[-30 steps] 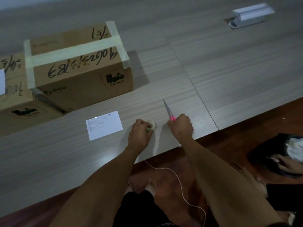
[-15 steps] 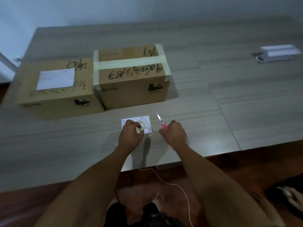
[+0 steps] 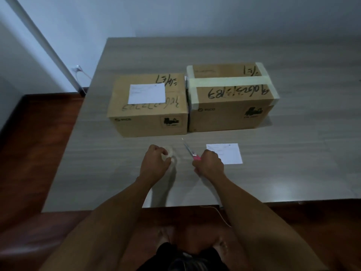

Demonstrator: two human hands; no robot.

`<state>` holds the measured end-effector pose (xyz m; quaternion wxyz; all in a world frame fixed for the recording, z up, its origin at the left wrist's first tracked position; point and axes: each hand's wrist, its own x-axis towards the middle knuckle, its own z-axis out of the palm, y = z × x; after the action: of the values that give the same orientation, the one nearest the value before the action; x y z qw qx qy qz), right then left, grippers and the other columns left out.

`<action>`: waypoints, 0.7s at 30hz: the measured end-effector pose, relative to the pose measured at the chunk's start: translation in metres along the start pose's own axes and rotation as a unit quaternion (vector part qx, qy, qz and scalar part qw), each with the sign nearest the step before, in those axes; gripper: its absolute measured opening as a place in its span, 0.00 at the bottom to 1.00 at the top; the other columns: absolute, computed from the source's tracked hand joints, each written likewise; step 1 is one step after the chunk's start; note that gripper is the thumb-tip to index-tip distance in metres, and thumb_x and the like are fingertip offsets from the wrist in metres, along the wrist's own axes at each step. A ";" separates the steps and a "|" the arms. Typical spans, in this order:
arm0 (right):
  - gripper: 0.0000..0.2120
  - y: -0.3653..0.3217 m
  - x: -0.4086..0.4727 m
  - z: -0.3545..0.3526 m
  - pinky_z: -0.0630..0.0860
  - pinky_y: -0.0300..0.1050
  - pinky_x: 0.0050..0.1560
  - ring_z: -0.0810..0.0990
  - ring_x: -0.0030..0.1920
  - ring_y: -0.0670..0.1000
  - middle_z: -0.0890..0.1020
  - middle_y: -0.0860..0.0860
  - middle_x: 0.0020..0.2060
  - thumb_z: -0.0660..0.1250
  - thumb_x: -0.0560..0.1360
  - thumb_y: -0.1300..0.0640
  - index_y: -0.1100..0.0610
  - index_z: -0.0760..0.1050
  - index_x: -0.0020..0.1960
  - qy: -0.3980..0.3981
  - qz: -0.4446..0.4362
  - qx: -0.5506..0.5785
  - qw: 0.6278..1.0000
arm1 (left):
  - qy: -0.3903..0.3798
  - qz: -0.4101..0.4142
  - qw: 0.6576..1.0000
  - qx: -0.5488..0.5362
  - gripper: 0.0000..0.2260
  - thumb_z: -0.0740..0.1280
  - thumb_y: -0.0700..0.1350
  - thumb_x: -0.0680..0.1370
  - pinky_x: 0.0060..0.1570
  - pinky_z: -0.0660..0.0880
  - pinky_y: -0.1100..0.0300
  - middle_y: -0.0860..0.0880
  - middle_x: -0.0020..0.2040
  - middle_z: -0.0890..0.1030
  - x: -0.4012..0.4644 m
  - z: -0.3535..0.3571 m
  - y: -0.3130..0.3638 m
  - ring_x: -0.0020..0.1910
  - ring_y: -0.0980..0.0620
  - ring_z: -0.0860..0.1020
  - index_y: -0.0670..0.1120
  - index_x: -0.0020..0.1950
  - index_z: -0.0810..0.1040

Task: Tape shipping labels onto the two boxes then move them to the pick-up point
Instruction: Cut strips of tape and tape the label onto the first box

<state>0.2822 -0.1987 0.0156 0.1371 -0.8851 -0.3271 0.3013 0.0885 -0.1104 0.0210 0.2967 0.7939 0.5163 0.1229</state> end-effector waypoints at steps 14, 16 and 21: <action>0.13 -0.049 0.004 0.063 0.72 0.46 0.43 0.77 0.42 0.58 0.78 0.55 0.47 0.71 0.73 0.48 0.56 0.74 0.47 -0.008 0.008 -0.020 1.000 | -0.003 -0.014 1.000 -0.027 0.13 0.77 0.53 0.74 0.49 0.73 0.57 0.47 0.52 0.78 0.009 -0.025 -0.070 0.49 0.49 0.77 0.44 0.48 0.82; 0.14 -0.050 0.006 0.065 0.73 0.46 0.43 0.77 0.42 0.58 0.78 0.55 0.47 0.71 0.72 0.48 0.58 0.75 0.48 -0.012 0.010 -0.025 1.000 | -0.003 -0.007 0.999 -0.032 0.13 0.78 0.52 0.74 0.48 0.73 0.58 0.46 0.52 0.79 0.010 -0.022 -0.070 0.48 0.49 0.77 0.43 0.48 0.83; 0.14 -0.046 0.006 0.067 0.71 0.45 0.43 0.75 0.42 0.57 0.76 0.55 0.46 0.72 0.73 0.50 0.59 0.75 0.51 -0.022 0.013 -0.036 0.999 | -0.001 -0.006 0.999 -0.039 0.14 0.77 0.53 0.74 0.50 0.76 0.54 0.48 0.51 0.80 0.009 -0.019 -0.066 0.49 0.49 0.78 0.45 0.49 0.82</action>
<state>0.2207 -0.1572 -0.0192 0.0939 -0.8869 -0.3292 0.3100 0.0333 -0.0763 -0.0046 0.3285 0.7785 0.5160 0.1405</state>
